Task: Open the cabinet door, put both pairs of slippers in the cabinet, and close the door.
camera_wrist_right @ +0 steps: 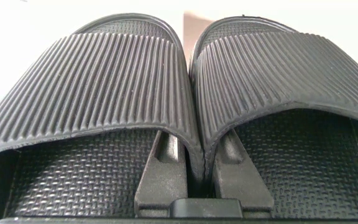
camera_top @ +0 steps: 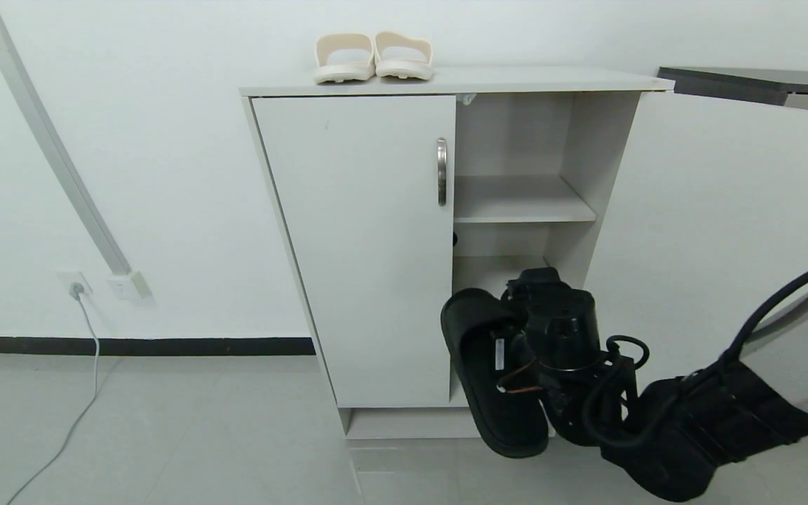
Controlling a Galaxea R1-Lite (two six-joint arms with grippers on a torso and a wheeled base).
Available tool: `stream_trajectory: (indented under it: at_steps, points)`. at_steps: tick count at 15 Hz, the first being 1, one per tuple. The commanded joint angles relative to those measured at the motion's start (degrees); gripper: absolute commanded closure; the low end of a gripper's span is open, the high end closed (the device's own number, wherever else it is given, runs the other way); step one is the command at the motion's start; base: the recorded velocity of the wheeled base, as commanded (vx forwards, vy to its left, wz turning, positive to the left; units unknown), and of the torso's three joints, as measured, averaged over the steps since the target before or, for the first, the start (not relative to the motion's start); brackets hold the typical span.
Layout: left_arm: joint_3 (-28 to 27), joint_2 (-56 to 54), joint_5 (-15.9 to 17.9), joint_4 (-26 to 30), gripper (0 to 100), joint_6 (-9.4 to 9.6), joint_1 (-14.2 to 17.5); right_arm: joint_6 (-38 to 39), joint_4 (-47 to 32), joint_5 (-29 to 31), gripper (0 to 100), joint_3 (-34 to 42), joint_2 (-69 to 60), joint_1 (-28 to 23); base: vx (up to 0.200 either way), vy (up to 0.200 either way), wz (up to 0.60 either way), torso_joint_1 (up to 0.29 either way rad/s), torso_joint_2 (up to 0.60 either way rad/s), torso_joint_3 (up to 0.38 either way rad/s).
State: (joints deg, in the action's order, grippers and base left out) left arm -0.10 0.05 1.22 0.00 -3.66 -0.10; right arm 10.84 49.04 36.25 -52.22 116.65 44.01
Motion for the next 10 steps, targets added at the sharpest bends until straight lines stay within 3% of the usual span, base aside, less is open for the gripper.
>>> stream_trajectory:
  at_steps: [1, 5, 10]
  points:
    - [0.01, 0.04, 0.01, 0.00, 100, -0.03, 0.01, 1.03, 0.09, 6.46, 100, -7.89, 7.27, -0.24, 0.000, 0.000, 0.00, 0.000, 0.00, 0.000]
    - [0.01, 0.04, 0.01, 0.00, 100, 0.05, 0.01, 1.38, 0.00, 8.92, 100, -9.12, 8.50, -0.85, 0.000, 0.000, 0.00, 0.000, 0.00, 0.000]
    - [0.01, 0.04, 0.01, 0.00, 100, -0.03, 0.01, 1.38, 0.26, 9.01, 100, -8.60, 10.09, -1.47, 0.000, -0.200, 0.00, 0.001, 0.00, 0.003]
